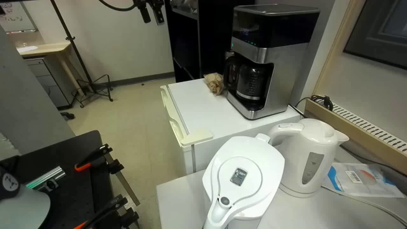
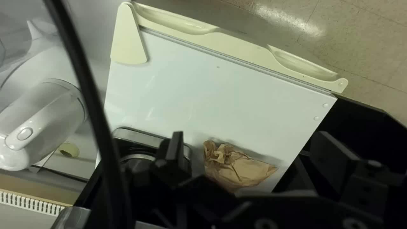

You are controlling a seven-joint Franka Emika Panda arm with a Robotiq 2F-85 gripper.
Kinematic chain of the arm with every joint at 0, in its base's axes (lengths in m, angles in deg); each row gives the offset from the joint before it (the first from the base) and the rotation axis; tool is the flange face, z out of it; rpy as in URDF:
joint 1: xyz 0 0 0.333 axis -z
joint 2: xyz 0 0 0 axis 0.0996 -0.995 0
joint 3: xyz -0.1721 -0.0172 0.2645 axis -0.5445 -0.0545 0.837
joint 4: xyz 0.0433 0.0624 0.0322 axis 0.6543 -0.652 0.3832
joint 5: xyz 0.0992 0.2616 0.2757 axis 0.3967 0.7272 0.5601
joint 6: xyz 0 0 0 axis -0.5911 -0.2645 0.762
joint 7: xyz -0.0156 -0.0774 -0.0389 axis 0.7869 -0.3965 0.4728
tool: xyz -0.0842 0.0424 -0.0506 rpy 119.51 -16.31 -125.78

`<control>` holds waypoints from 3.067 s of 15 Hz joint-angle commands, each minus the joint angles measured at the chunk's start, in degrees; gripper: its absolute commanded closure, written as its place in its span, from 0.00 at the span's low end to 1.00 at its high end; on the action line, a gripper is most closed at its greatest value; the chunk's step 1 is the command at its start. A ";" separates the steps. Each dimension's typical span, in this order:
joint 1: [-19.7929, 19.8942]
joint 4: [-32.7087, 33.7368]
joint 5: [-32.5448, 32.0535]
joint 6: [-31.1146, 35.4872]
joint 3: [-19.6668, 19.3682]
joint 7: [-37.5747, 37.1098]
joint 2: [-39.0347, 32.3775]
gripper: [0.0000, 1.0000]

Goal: Press a button on the coffee machine

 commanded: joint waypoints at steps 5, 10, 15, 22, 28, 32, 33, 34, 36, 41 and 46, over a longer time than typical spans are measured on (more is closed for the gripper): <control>-1.13 0.24 -0.38 -0.17 -1.02 -0.29 -0.08 0.00; -1.14 0.24 -0.38 -0.17 -1.02 -0.29 -0.08 0.00; -1.13 0.24 -0.38 -0.17 -1.02 -0.29 -0.08 0.00; -1.14 0.24 -0.38 -0.17 -1.02 -0.29 -0.08 0.00; -0.95 0.05 -2.09 0.37 -0.92 -0.03 -0.78 0.00; -0.82 -0.41 -5.96 2.28 -1.34 2.96 -2.18 0.00; -0.78 -0.43 -7.19 2.45 -1.48 3.66 -2.66 0.00; -0.74 -0.90 -9.14 3.99 -1.73 5.36 -3.10 0.00; -0.57 -1.38 -12.86 6.44 -2.21 7.94 -4.24 0.00; 0.52 -2.15 -24.50 14.02 -3.22 8.93 -7.38 0.40; 1.93 -1.81 -38.37 19.89 -4.41 4.15 -10.25 0.81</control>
